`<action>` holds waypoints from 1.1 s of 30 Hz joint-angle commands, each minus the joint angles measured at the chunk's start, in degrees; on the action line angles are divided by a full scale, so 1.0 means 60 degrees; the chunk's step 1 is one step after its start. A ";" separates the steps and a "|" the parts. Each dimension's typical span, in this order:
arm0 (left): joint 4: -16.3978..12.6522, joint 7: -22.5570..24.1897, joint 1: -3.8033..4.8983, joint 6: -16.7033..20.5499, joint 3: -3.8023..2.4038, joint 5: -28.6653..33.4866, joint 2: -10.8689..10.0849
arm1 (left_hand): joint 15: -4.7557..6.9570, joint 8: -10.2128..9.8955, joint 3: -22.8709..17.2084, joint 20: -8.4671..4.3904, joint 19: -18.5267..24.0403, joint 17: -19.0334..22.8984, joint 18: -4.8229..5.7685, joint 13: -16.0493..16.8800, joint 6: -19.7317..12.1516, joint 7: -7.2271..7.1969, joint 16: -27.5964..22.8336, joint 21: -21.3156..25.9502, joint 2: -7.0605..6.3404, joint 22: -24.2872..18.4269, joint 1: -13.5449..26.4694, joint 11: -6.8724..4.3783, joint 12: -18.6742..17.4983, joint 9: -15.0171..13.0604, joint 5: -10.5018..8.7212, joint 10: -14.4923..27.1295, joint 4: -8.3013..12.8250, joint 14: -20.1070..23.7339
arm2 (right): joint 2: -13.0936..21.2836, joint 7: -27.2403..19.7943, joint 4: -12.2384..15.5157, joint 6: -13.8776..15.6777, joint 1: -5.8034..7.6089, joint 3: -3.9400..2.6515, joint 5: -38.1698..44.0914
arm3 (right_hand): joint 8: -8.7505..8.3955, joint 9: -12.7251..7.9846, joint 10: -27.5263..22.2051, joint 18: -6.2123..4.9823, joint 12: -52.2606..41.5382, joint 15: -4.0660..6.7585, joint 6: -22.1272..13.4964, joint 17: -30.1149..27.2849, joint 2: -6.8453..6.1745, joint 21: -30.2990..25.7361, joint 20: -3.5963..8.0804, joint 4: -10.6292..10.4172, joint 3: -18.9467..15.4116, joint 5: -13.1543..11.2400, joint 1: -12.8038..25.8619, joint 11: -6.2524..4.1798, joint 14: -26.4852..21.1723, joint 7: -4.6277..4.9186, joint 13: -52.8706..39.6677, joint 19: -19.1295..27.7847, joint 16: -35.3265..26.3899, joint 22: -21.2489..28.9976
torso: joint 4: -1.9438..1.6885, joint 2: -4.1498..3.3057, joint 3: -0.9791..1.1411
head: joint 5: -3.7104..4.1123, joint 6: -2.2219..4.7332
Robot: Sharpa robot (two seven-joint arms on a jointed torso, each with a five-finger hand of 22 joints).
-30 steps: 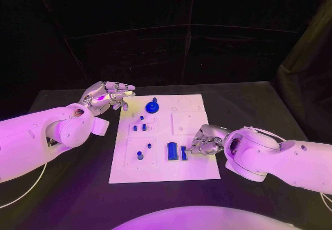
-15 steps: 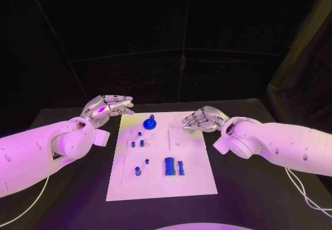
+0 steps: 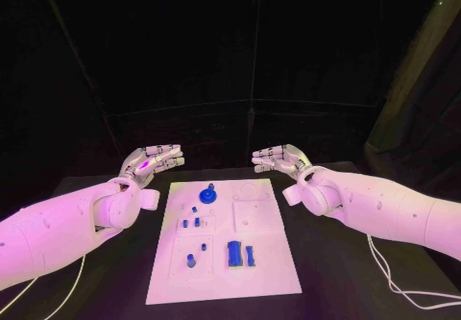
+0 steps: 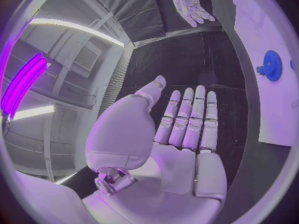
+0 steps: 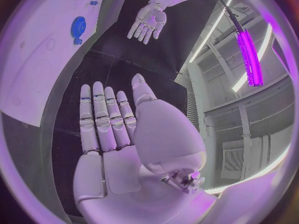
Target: Assemble the parts on the task board
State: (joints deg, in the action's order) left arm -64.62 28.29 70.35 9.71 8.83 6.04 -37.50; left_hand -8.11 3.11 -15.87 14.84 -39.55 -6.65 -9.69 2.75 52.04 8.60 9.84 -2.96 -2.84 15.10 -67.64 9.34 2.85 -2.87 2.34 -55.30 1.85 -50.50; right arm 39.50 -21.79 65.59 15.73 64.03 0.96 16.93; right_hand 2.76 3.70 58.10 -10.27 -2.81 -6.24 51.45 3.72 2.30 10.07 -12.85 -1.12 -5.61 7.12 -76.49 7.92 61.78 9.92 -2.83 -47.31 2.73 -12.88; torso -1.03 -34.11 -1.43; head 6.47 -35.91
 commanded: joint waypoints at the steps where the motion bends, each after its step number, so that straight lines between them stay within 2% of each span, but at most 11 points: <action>1: -0.0127 -0.0008 -0.0030 0.0109 -0.0036 -0.0059 -0.0043 | 0.0430 -0.0519 0.0843 -0.0782 0.2086 0.0350 0.0484 -0.0459 -0.2744 -0.0452 -0.0525 0.0493 0.0473 -0.0798 0.3572 -0.0494 -0.0475 0.0478 -0.0390 0.2919 -0.0308 0.2665 | 0.0070 0.0011 0.0132 0.0174 -0.0019 -0.0002 -0.0025 | -0.0460 -0.0617 -0.2999 0.0512 0.0468 0.0322 -0.2656 -0.0620 -0.0383 -0.0518 0.0665 0.0187 0.0934 -0.0372 0.3951 -0.0410 -0.3192 -0.0513 0.0472 0.2443 -0.0455 0.0665 | 0.0015 0.0019 0.0012 | -0.0062 -0.0002; 3: -0.0270 0.0001 -0.0088 0.0305 -0.0086 -0.0092 -0.0083 | 0.0506 -0.0519 0.0981 -0.0913 0.2445 0.0412 0.0502 -0.0459 -0.3219 -0.0528 -0.0616 0.0493 0.0473 -0.0937 0.4195 -0.0579 -0.0475 0.0478 -0.0390 0.3424 -0.0308 0.3128 | 0.0105 -0.0047 0.0302 0.0371 -0.0047 -0.0009 -0.0146 | -0.0460 -0.0617 -0.3545 0.0584 0.0468 0.1039 -0.3137 -0.0620 -0.0383 -0.0614 0.0783 0.0187 0.0934 -0.0442 0.4669 -0.0483 -0.3772 -0.0606 0.0472 0.2888 -0.0455 0.0788 | 0.0030 0.0064 0.0034 | -0.0161 0.0023; 10: -0.1195 0.0059 -0.0465 0.1576 -0.0410 -0.0306 -0.0344 | 0.1352 -0.0519 0.1385 -0.1295 0.3451 0.1109 0.0739 -0.0459 -0.4544 -0.0749 -0.0866 0.0493 0.0473 -0.1320 0.5913 -0.0817 -0.0475 0.0478 -0.0390 0.4829 -0.0308 0.4412 | 0.0326 -0.0422 0.1398 0.1641 -0.0221 -0.0053 -0.0926 | -0.0460 -0.0617 -0.5008 0.0782 0.0468 0.1039 -0.4431 -0.0620 -0.0383 -0.0868 0.1108 0.0187 0.0934 -0.1186 0.6592 -0.1321 -0.5327 -0.0853 0.0472 0.4077 -0.0455 0.1111 | 0.0120 0.0334 0.0164 | -0.0745 0.0171; 12: -0.1578 0.0083 -0.0621 0.2102 -0.0544 -0.0395 -0.0452 | 0.1352 -0.0519 0.1468 -0.1370 0.3656 0.1109 0.0738 -0.0459 -0.4811 -0.1434 -0.0918 0.0493 0.0473 -0.1396 0.6259 -0.0865 -0.0475 0.0478 -0.0390 0.5113 -0.0308 0.4669 | 0.0418 -0.0577 0.1851 0.2167 -0.0293 -0.0071 -0.1249 | -0.0460 -0.0617 -0.5340 0.0887 0.0468 0.1039 -0.4726 -0.0620 -0.0383 -0.0924 0.1184 0.0187 0.0934 -0.1186 0.7025 -0.1321 -0.5679 -0.0910 0.0472 0.4347 -0.0455 0.1185 | 0.0141 0.0398 0.0195 | -0.0883 0.0207; 14: -0.2120 0.0118 -0.0842 0.2847 -0.0734 -0.0520 -0.0606 | 0.1352 -0.0519 0.1578 -0.1475 0.3933 0.1109 0.0841 -0.0459 -0.5172 -0.1434 -0.1639 0.0493 0.0473 -0.1503 0.6734 -0.1557 -0.0475 0.0478 -0.0390 0.5501 -0.0308 0.5022 | 0.0542 -0.0787 0.2464 0.2879 -0.0391 -0.0095 -0.1685 | -0.0460 -0.0617 -0.5739 0.0886 0.0468 0.1039 -0.5080 -0.0620 -0.0383 -0.0994 0.1272 0.0187 0.0934 -0.1186 0.7551 -0.1321 -0.6103 -0.0979 0.0472 0.4670 -0.0455 0.1273 | 0.0160 0.0455 0.0223 | -0.1006 0.0238; 15: -0.2336 0.0131 -0.0930 0.3144 -0.0810 -0.0570 -0.0667 | 0.1352 -0.0519 0.1617 -0.1516 0.4044 0.1109 0.0842 -0.0459 -0.5319 -0.1434 -0.1639 0.0493 0.0473 -0.1543 0.6920 -0.1557 -0.0475 0.0478 -0.0390 0.5650 -0.0308 0.5166 | 0.0586 -0.0862 0.2682 0.3131 -0.0426 -0.0104 -0.1840 | -0.0460 -0.0617 -0.5886 0.0888 0.0468 0.1039 -0.5214 -0.0620 -0.0383 -0.1678 0.1304 0.0187 0.0934 -0.1186 0.7749 -0.1321 -0.6264 -0.1654 0.0472 0.4796 -0.0455 0.1307 | 0.0165 0.0470 0.0230 | -0.1038 0.0246; 20: -0.3314 0.0193 -0.1329 0.4488 -0.1153 -0.0796 -0.0943 | 0.1352 -0.0519 0.1809 -0.1693 0.4510 0.1109 0.0945 -0.0459 -0.5936 -0.1434 -0.1639 0.0493 0.0473 -0.1722 0.7719 -0.1557 -0.0475 0.0478 -0.0390 0.6307 -0.0308 0.5763 | 0.0762 -0.1158 0.3549 0.4138 -0.0564 -0.0139 -0.2458 | -0.0460 -0.0617 -0.6593 0.0991 0.0468 0.1039 -0.5840 -0.0620 -0.0383 -0.1678 0.1459 0.0187 0.0934 -0.1186 0.8679 -0.1321 -0.7013 -0.1654 0.0472 0.5368 -0.0455 0.1462 | 0.0171 0.0489 0.0239 | -0.1078 0.0256; 21: -0.3465 0.0202 -0.1390 0.4695 -0.1206 -0.0831 -0.0985 | 0.1352 -0.0519 0.1844 -0.1725 0.4590 0.1109 0.1614 -0.0459 -0.6039 -0.1434 -0.1639 0.0493 0.0473 -0.1754 0.7857 -0.1557 -0.0475 0.0478 -0.0390 0.6424 -0.0308 0.5867 | 0.0786 -0.1200 0.3670 0.4278 -0.0583 -0.0144 -0.2544 | -0.0460 -0.0617 -0.6705 0.0995 0.0468 0.1039 -0.5937 -0.0620 -0.0383 -0.1678 0.2142 0.0187 0.0934 -0.1186 0.8827 -0.1321 -0.7132 -0.1654 0.0472 0.5460 -0.0455 0.2147 | 0.0171 0.0489 0.0239 | -0.1078 0.0256; 22: -0.3601 0.0211 -0.1446 0.4881 -0.1253 -0.0862 -0.1024 | 0.1352 -0.0519 0.1864 -0.1753 0.4671 0.1109 0.1614 -0.0459 -0.6145 -0.1434 -0.1639 0.0493 0.0473 -0.1783 0.7990 -0.1557 -0.0475 0.0478 -0.0390 0.6530 -0.0308 0.5965 | 0.0807 -0.1235 0.3773 0.4398 -0.0600 -0.0148 -0.2617 | -0.0460 -0.0617 -0.6830 0.1711 0.0468 0.1039 -0.6046 -0.0620 -0.0383 -0.1678 0.2142 0.0187 0.0934 -0.1186 0.8987 -0.1321 -0.7262 -0.1654 0.0472 0.5558 -0.0455 0.2147 | 0.0171 0.0489 0.0239 | -0.1078 0.0256; 24: -0.3889 0.0229 -0.1563 0.5277 -0.1354 -0.0929 -0.1105 | 0.1352 -0.0519 0.1935 -0.2474 0.4844 0.1109 0.1614 -0.0459 -0.6370 -0.1434 -0.1639 0.0493 0.0473 -0.2516 0.8287 -0.1557 -0.0475 0.0478 -0.0390 0.6776 -0.0308 0.6183 | 0.0847 -0.1301 0.3967 0.4622 -0.0630 -0.0156 -0.2755 | -0.0460 -0.0617 -0.7081 0.1711 0.0468 0.1039 -0.6272 -0.0620 -0.0383 -0.1678 0.2142 0.0187 0.0934 -0.1186 0.9324 -0.1321 -0.7535 -0.1654 0.0472 0.5753 -0.0455 0.2147 | 0.0171 0.0489 0.0239 | -0.1078 0.0256; 33: -0.4222 0.0250 -0.1699 0.5735 -0.1471 -0.1006 -0.1199 | 0.1352 -0.0519 0.2644 -0.2474 0.5358 0.1109 0.1614 -0.0459 -0.7073 -0.1434 -0.1639 0.0493 0.0473 -0.2516 0.9197 -0.1557 -0.0475 0.0478 -0.0390 0.7519 -0.0308 0.6864 | 0.0866 -0.1334 0.4061 0.4732 -0.0645 -0.0159 -0.2822 | -0.0460 -0.0617 -0.7864 0.1711 0.0468 0.1039 -0.6967 -0.0620 -0.0383 -0.1678 0.2142 0.0187 0.0934 -0.1186 1.0354 -0.1321 -0.8366 -0.1654 0.0472 0.6401 -0.0455 0.2147 | 0.0171 0.0489 0.0239 | -0.1078 0.0256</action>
State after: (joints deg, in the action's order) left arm -89.80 28.56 60.07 40.97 0.11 1.38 -44.66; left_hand -0.10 0.22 -1.72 1.15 -10.01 -0.10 -1.23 0.07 13.00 0.14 0.40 -0.22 0.01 1.29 -16.85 0.20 0.37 -0.07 0.21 -13.75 0.01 -12.57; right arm 44.68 -28.22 89.78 41.91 60.06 0.06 1.34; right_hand 0.22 0.07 14.87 -1.26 -0.31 -0.06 13.13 0.08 0.02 0.43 -0.75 -0.01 -0.36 0.32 -19.54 0.13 15.76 0.29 -0.10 -12.13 0.25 -0.75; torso -0.01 -31.20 -0.01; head -0.01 -34.37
